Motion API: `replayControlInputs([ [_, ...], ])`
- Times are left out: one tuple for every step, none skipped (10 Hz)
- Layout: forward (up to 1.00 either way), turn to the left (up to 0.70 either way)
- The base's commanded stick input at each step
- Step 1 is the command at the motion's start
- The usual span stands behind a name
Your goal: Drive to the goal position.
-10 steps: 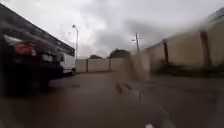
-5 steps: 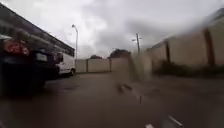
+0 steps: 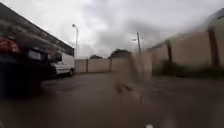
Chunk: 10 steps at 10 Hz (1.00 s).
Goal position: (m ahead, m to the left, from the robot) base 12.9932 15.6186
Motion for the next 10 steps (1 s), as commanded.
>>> replayControlInputs([
  [0.50, 0.02],
  [0.50, 0.02],
  [0.50, 0.02],
  [0.50, 0.02],
  [0.50, 0.02],
  [0.50, 0.02],
  [0.50, 0.02],
  [0.50, 0.02],
  [0.50, 0.02],
  [0.50, 0.02],
])
